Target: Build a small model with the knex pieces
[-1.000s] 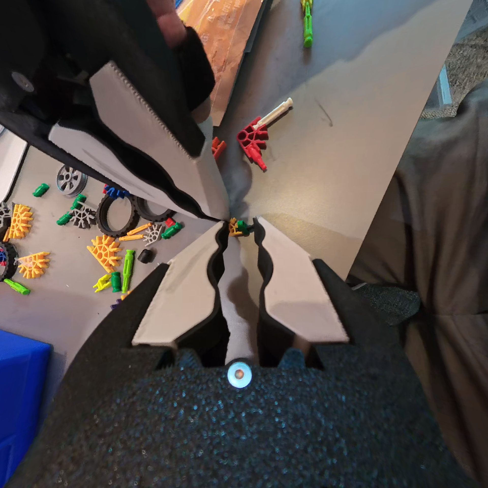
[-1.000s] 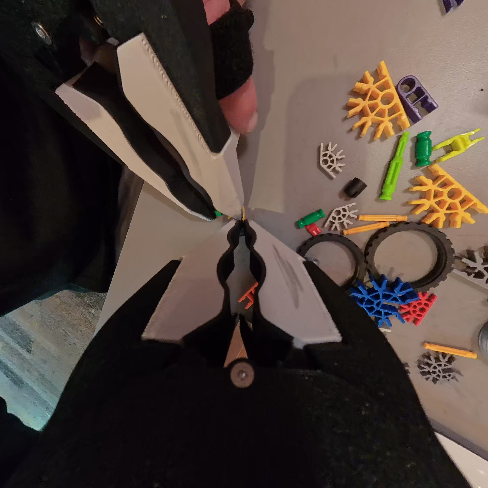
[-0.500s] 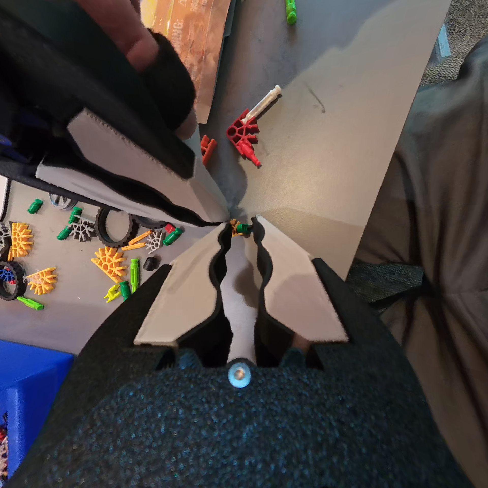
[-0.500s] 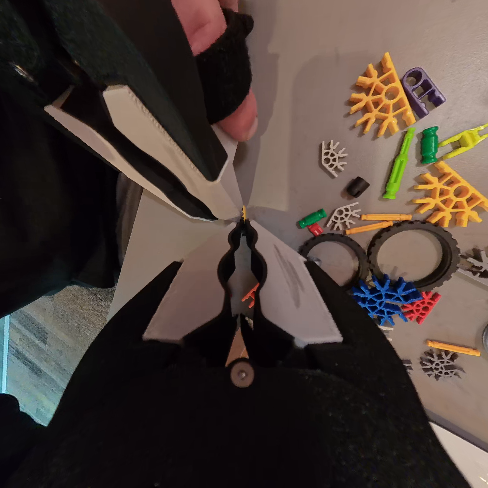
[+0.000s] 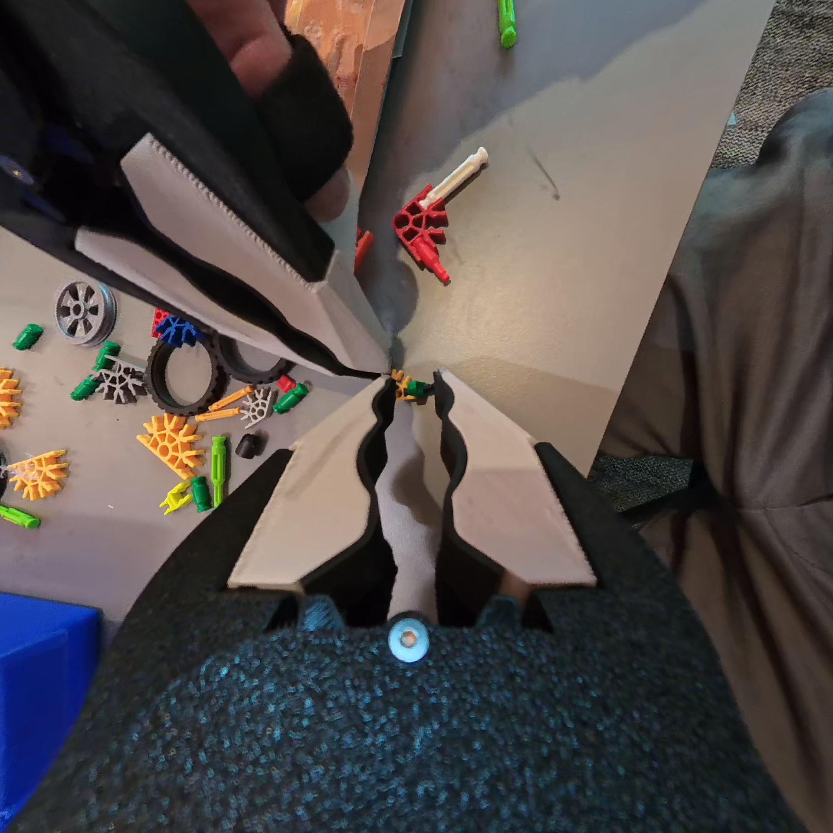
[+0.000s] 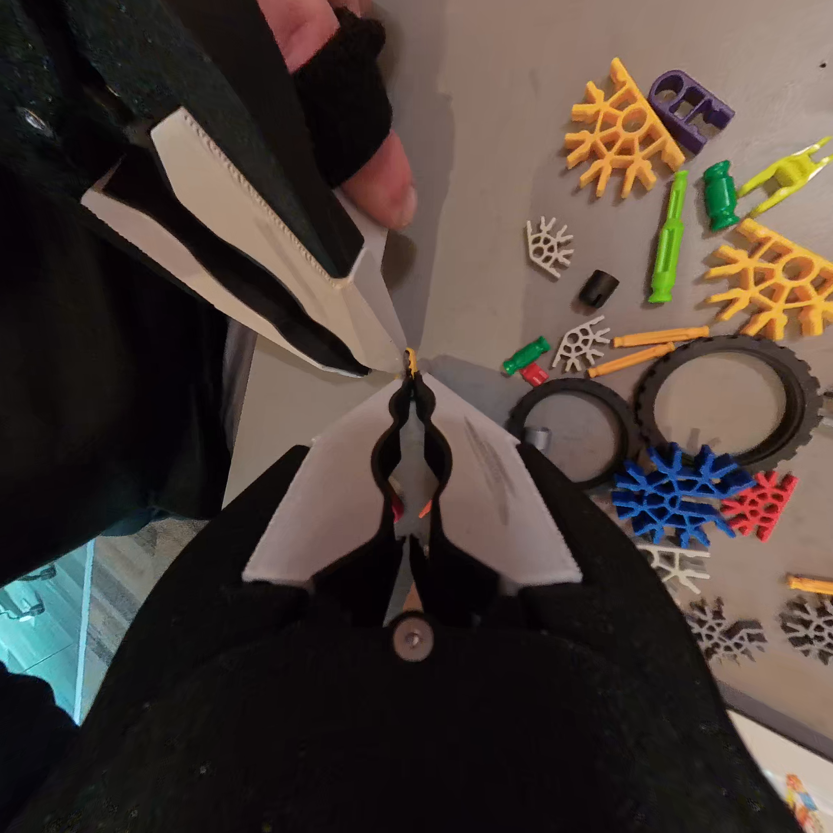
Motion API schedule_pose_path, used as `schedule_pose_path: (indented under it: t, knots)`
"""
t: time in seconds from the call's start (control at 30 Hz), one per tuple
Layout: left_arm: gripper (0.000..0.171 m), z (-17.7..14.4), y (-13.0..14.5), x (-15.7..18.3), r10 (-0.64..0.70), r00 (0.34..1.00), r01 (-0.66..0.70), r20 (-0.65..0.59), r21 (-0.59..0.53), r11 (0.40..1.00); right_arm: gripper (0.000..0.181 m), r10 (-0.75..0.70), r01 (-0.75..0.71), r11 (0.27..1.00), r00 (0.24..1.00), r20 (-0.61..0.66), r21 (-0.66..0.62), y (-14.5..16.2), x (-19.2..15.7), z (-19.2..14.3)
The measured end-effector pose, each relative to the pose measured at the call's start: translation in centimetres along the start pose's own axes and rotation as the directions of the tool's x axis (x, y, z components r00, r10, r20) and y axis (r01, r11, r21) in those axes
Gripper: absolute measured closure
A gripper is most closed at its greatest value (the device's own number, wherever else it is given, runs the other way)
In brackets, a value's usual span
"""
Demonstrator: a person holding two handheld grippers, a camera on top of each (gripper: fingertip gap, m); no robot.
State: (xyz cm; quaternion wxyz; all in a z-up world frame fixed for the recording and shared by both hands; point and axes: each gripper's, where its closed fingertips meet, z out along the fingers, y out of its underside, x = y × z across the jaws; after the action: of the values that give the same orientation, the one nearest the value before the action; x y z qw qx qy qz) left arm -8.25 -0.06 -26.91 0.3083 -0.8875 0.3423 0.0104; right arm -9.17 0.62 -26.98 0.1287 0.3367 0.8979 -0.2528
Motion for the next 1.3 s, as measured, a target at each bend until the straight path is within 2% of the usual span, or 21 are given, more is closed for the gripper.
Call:
schedule_pose_path:
  t: [0.23,0.53,0.67,0.87,1.1,1.3]
  knots:
    - [0.156,0.0,0.0,0.0,0.003,1.0,-0.003,-0.009,-0.015,1.0,0.181,-0.004,-0.001,0.998,0.998,-0.062,-0.069,0.1,-0.1,0.0]
    - [0.156,0.0,0.0,0.1,-0.021,1.0,0.021,0.007,-0.001,1.0,0.181,-0.078,0.026,0.976,0.97,-0.232,-0.218,0.1,0.0,0.0]
    - [0.156,-0.1,0.0,0.0,-0.068,0.998,0.068,0.006,0.037,0.997,0.181,-0.084,0.049,0.988,0.965,-0.247,-0.147,0.1,0.1,-0.1]
    - [0.155,-0.1,-0.1,0.0,-0.088,0.996,0.087,0.012,0.062,0.994,0.181,0.02,-0.014,0.999,0.981,-0.193,0.03,0.1,0.0,-0.2]
    - [0.155,-0.1,-0.1,0.0,-0.089,0.996,0.088,0.014,0.07,0.994,0.181,0.033,-0.016,0.996,0.981,-0.192,0.088,0.2,0.1,-1.3]
    - [0.156,-0.1,-0.1,0.0,-0.069,0.997,0.066,0.043,0.073,0.995,0.181,0.005,0.005,0.999,0.978,-0.208,0.049,0.2,0.2,-0.4]
